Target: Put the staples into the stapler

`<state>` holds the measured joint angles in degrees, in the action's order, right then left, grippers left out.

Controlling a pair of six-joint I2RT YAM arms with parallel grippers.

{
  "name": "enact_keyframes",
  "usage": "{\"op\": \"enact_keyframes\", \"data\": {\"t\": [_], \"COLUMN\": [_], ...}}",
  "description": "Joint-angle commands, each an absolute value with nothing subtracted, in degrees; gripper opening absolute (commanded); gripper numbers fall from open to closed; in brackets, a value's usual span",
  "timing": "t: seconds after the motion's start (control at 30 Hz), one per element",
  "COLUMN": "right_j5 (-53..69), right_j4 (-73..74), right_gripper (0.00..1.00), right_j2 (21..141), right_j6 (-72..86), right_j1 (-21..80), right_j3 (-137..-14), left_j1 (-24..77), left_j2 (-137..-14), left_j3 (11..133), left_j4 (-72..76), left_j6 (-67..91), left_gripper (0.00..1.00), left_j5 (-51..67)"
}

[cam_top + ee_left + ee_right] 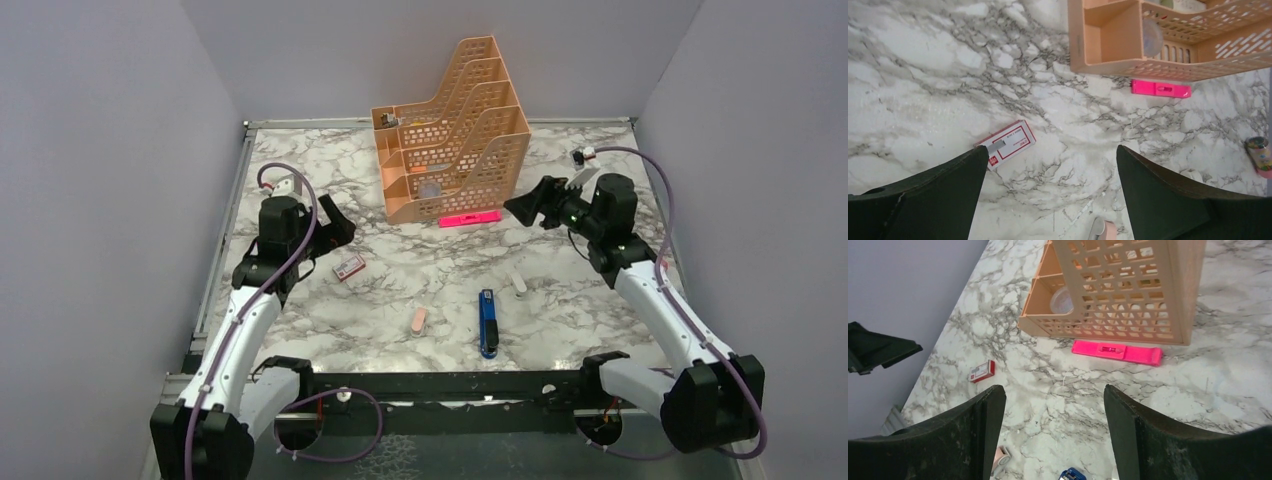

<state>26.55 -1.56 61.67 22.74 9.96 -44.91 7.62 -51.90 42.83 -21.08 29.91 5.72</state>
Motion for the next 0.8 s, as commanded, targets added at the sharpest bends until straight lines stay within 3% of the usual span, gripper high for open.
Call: {"op": "enact_keyframes", "data": {"t": [0.0,0.27,0.53,0.77], "right_j5": [31.72,21.34,19.23,18.95], "right_j4": [-8.27,-8.82,-9.97,-9.88], "right_gripper": [0.76,0.75,0.69,0.67], "right_j2": [64.37,71.43,79.11,81.75], "right_j6": [22.72,19.90,22.94,23.06], "right_j1": [13.40,26.15,34.70,37.49], "right_j3": [-43.02,-44.97,-47.02,-46.94], "left_j1": [7.04,6.77,6.61,6.68], "left_j2": [-56.01,-60.41,-76.76,-84.75], "left_j3": [41.67,35.02,38.54,41.50], "left_j4": [-22.59,-14.02,-5.36,-4.84], "left_j6": [36.97,43.90,41.33,38.50], "left_gripper": [0.99,0.98,0.56,0.53], "left_j5": [0.95,-6.39,-1.69,3.50]}}
